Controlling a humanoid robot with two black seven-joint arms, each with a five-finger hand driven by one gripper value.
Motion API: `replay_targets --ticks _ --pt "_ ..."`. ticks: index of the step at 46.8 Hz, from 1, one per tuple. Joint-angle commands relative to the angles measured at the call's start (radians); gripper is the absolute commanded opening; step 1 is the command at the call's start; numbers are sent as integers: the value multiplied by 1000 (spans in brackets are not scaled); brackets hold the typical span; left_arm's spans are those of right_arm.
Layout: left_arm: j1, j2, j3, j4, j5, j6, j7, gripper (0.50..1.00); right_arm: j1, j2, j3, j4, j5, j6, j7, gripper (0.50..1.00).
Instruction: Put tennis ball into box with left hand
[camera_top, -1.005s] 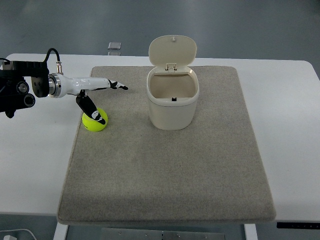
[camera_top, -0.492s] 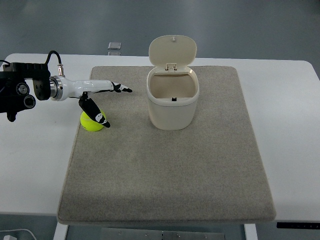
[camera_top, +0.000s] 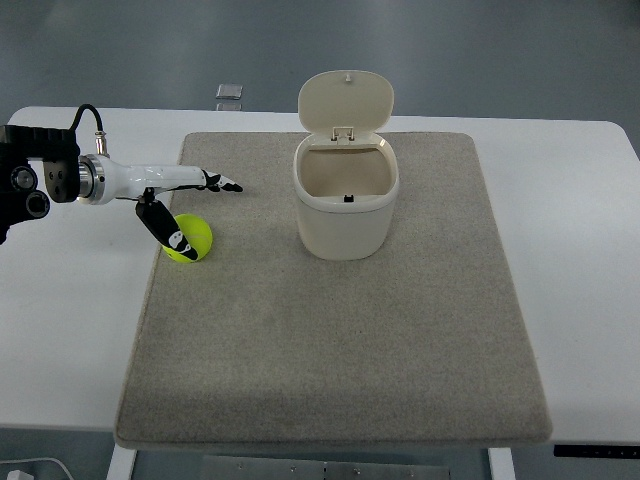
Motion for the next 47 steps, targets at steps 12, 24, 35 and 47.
replay_targets --ticks 12,24,35,47 --pt "16 5 15 8 0 -1 0 994 0 0 0 0 0 0 0 938" --pt "18 5 14 28 0 1 -2 992 0 0 0 0 0 0 0 938" --pt "27 5 17 22 0 2 -2 992 0 0 0 0 0 0 0 938" --pt "47 5 17 17 0 5 -2 992 0 0 0 0 0 0 0 938"
